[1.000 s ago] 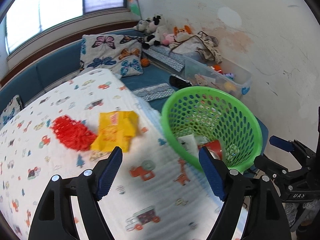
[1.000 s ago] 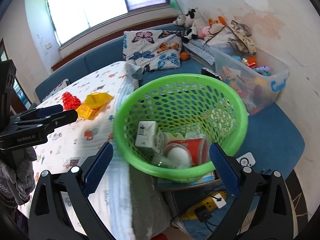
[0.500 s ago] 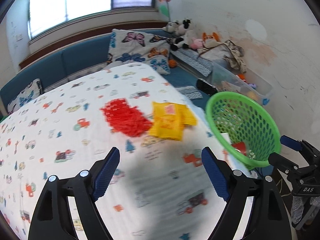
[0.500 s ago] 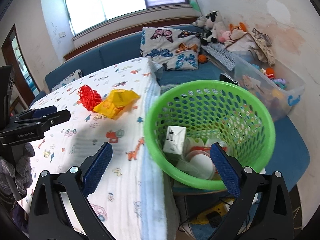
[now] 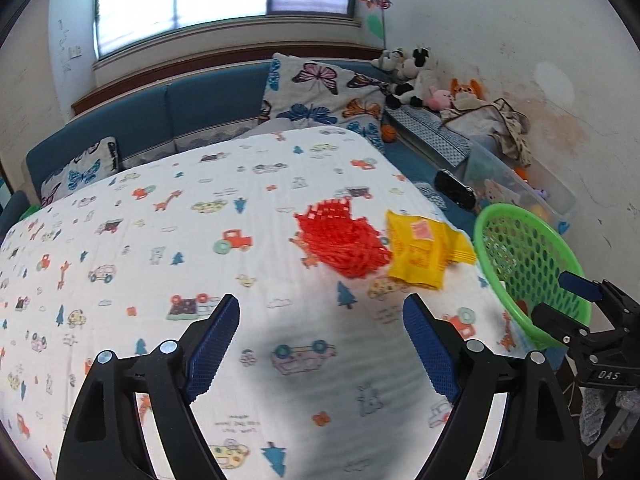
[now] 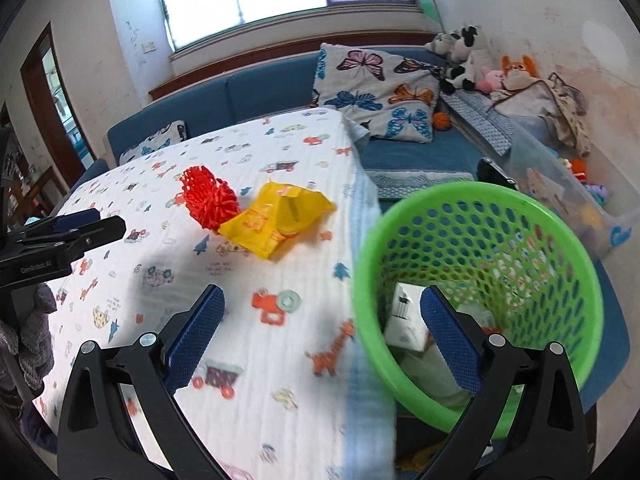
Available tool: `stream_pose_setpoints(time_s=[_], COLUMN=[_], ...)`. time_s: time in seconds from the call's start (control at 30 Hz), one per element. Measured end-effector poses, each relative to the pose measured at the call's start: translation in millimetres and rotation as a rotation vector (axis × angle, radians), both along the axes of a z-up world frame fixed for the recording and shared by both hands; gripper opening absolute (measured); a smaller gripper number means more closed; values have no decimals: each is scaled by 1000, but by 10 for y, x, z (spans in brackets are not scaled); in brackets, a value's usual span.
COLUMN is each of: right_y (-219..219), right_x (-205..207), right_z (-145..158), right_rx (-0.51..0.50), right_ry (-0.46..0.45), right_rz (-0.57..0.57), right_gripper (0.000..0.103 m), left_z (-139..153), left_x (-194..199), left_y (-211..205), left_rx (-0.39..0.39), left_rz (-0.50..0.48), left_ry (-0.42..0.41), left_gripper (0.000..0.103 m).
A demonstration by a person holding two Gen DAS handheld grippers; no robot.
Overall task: Collect trash
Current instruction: 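Move both tools back over the bed toward the red mesh and yellow bag, then grasp the yellow snack bag with the right gripper while the left grasps the red mesh net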
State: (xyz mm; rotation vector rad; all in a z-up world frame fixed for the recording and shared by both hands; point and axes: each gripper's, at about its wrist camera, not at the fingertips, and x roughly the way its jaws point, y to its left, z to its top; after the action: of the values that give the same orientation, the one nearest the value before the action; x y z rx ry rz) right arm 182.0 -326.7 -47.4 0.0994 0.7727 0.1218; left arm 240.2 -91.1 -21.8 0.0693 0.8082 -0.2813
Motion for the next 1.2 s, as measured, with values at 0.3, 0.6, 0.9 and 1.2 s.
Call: stream_pose_setpoints(time_s=[0.3, 0.6, 0.9, 1.2], right_y=[144, 214, 266, 326], right_x=[451, 928, 1294, 1441], right_z=[-102, -146, -281, -448], right_rx=[71, 133, 182, 162], right_ry=[47, 102, 178, 223], right_rz=[-9, -42, -73, -68], right_gripper=[97, 94, 89, 76], left_z=[6, -44, -94, -154], left_x=[117, 234, 327, 419], left_y=[216, 371, 386, 315], left_rx=[1, -11, -27, -26], left_rz=[36, 61, 55, 47], left_ry=[2, 15, 30, 42], left_gripper=[81, 81, 81, 81])
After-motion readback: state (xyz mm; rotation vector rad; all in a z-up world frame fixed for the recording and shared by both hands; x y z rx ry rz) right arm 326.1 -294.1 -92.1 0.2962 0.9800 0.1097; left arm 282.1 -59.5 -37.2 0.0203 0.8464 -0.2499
